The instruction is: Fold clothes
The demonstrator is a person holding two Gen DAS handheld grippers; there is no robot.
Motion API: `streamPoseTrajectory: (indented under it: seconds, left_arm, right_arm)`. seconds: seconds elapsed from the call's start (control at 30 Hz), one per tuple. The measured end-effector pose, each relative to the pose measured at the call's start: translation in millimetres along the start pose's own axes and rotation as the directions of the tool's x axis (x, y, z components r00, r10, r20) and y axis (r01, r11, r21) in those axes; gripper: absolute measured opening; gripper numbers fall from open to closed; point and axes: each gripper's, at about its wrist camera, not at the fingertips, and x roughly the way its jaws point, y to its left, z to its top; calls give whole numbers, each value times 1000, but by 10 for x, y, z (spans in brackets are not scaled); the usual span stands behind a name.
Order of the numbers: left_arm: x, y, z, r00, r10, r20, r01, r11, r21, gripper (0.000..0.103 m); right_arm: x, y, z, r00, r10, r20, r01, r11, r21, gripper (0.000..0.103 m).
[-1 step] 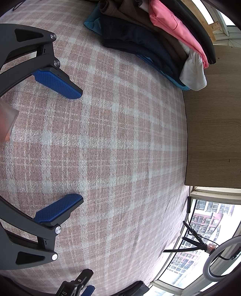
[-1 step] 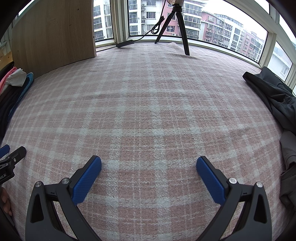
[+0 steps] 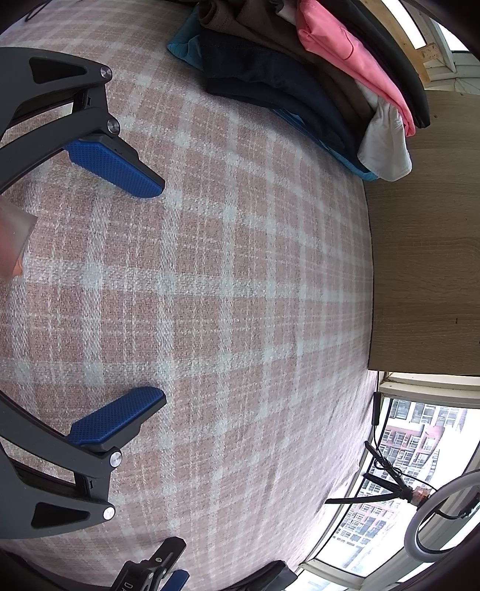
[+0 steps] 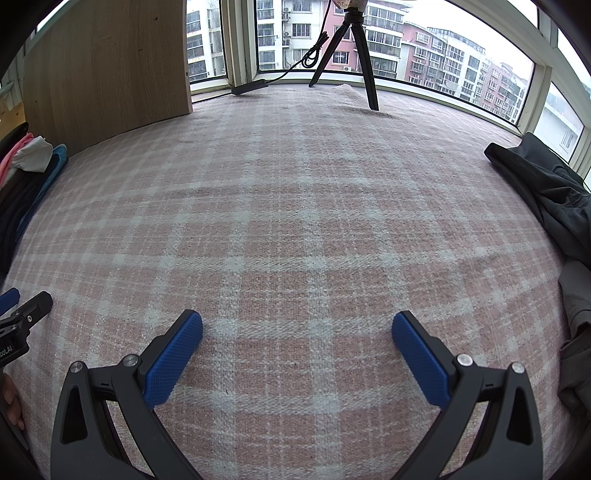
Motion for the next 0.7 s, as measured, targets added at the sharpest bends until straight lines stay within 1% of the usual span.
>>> streamPoseTrajectory:
  seconds: [0.6, 0.7]
  left_arm:
    - [-1, -2, 1, 1000, 0, 0, 0, 1000, 0, 103]
    - [0, 0, -3, 1000, 0, 0, 0, 1000, 1, 103]
  right_arm:
    - [1, -3, -2, 1000, 0, 0, 0, 1000, 1, 103]
    - [6, 6, 3, 1000, -11, 0, 11, 1000, 13, 103]
